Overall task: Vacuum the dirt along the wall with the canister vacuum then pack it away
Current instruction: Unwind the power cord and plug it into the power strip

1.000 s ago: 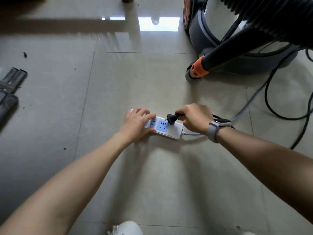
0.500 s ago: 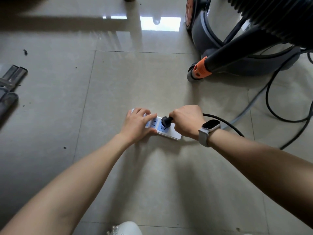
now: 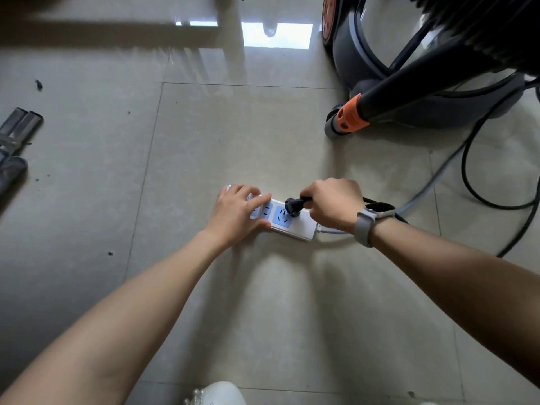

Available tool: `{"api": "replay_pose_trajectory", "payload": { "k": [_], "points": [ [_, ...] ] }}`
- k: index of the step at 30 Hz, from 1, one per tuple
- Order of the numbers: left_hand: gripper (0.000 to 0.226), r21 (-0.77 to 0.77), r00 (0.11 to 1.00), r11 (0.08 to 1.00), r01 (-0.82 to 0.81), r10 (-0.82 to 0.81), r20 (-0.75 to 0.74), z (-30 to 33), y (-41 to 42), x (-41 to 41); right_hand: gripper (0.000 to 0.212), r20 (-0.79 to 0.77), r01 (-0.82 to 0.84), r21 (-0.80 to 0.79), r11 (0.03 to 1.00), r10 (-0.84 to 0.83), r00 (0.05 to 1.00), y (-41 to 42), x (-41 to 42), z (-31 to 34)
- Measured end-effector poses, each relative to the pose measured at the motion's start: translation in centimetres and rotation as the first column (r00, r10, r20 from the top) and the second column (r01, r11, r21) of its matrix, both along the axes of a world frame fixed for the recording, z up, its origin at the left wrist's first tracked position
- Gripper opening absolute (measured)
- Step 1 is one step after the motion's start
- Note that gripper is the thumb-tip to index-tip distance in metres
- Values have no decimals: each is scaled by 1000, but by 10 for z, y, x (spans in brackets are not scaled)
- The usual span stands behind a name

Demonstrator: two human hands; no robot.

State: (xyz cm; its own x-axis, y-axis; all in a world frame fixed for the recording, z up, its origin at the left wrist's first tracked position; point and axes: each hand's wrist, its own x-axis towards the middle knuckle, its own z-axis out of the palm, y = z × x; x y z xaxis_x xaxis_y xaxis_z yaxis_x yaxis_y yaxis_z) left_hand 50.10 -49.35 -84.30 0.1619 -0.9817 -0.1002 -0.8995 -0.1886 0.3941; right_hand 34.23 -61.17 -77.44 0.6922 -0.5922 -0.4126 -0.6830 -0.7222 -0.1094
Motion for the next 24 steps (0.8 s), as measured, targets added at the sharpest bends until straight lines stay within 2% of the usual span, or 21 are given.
{"api": "replay_pose_trajectory", "payload": {
  "k": [3,5,7,9,11,14,16,19,24],
  "points": [
    [50,-16,1000,1000,1,-1,-7,2,0,-1,14,-5,-105,-80,991,105,994,7,8,3],
    [50,-33,1000,999,7,-8,-9,3,0,-1,28,11,-137,-78,987,138,990,17,18,2],
    [50,-43,1000,999,2,-3,-17,3,1,-2,32,28,-128,-57,990,130,991,22,25,-2],
    [53,-51,999,998,-23,21,-36,2,1,-2,21,81,-70,-10,997,71,994,20,22,-6],
    [57,-52,997,997,-56,53,-62,2,1,0,14,174,55,111,992,-74,982,16,12,-13],
    [59,-55,992,995,-86,80,-100,2,2,0,17,288,258,364,895,-372,882,20,-1,-23],
    [60,-55,990,994,-93,87,-108,2,3,1,15,322,309,484,819,-495,807,20,-1,-27],
    [61,-56,990,994,-91,85,-109,2,3,0,15,354,304,523,796,-527,772,18,1,-30],
    [62,-61,990,994,-94,87,-110,3,3,0,15,438,256,446,857,-459,773,25,-4,-36]
  ]
}}
